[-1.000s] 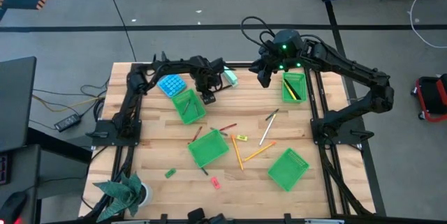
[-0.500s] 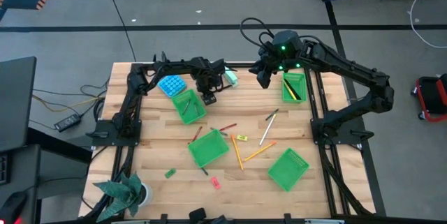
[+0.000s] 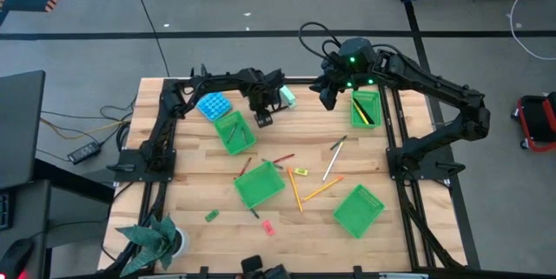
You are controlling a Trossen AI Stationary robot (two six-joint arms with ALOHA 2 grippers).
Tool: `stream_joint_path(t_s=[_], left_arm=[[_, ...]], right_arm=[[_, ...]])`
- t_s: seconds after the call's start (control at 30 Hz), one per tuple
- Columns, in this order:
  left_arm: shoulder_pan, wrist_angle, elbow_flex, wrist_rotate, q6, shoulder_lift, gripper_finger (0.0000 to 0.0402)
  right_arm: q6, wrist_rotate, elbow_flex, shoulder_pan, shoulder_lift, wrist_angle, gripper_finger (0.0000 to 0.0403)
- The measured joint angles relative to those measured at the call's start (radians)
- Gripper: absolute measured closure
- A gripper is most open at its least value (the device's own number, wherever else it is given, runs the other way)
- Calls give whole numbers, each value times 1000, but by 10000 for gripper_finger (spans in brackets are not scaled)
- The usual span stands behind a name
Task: Sort crayons/erasers/pens/pencils in bins
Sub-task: Put the black pen into the top right green bin
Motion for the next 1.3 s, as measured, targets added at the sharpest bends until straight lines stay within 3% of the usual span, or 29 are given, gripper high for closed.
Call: stream_joint_path(t_s=[0.63, 1.07, 1.3], left_arm=[[-4, 15, 1, -19, 0, 32, 238], [0, 24, 0, -52, -106, 33, 327], [6, 7, 1, -11, -124, 31, 365]], right_arm=[[7, 0, 0, 0, 0, 2, 281], [22, 7, 0, 0, 0, 3, 281], [31, 8, 0, 0, 0, 3, 281]])
